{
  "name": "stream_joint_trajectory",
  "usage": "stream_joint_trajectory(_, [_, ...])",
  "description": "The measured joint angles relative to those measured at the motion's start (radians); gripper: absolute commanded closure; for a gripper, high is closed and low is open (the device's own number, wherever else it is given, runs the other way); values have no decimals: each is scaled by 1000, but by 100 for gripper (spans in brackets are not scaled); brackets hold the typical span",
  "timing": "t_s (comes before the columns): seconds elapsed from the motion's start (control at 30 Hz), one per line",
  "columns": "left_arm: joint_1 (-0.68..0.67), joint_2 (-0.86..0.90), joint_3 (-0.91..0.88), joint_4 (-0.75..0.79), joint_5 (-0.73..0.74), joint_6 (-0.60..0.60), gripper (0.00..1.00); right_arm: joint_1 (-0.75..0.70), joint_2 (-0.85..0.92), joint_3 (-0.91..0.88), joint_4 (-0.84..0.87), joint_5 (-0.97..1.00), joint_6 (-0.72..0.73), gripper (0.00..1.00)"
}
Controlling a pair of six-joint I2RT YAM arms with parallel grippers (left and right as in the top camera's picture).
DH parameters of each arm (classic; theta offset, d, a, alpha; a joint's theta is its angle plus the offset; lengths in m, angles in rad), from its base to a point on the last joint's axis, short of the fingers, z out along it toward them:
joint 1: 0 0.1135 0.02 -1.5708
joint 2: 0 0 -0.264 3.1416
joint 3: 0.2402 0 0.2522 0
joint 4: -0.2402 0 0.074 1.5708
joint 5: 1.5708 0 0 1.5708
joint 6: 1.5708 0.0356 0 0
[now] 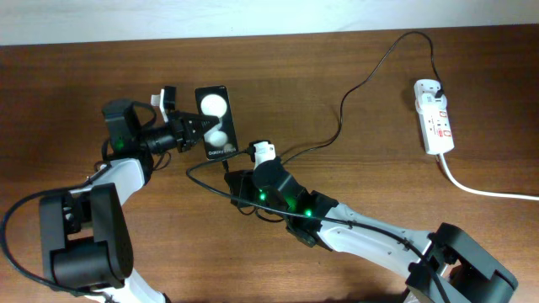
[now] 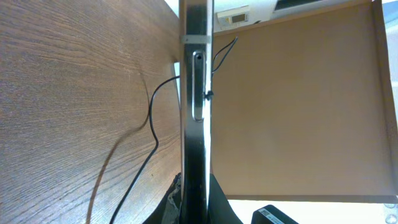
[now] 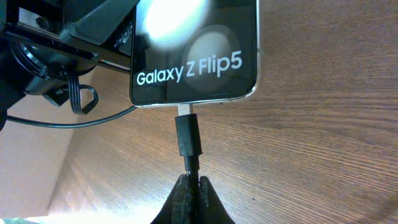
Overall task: Plug charger to phone and switch on socket
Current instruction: 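Open the right gripper and pull it back from the plugged phone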
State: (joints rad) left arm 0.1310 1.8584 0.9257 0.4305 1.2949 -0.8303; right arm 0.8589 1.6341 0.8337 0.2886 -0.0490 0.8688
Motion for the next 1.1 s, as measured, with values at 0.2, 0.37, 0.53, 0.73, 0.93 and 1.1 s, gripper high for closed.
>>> stream_joint_trajectory(0.2, [0,0,1,-16,-5,-2,100,5,0,-1,3,13,-1,96])
stream_joint_trajectory(0.37, [5,0,5,-135,-70,-16,100,7,5,-4,4,30,-1,96])
stream_joint_trajectory(0.53, [5,0,5,-135,-87,-23,100,9,6,-5,13,53,-1,96])
stream_joint_trajectory(0.73, [10,0,8,-124,-102,-26,100,10,37,-10,76,60,-2,96])
stream_joint_trajectory(0.93, [8,0,9,-96,-117,-27,100,10,71,-19,169,73,-1,96])
stream_joint_trajectory(1.1, [4,0,14,-90,-121,-27,100,11,72,-19,176,87,-1,96])
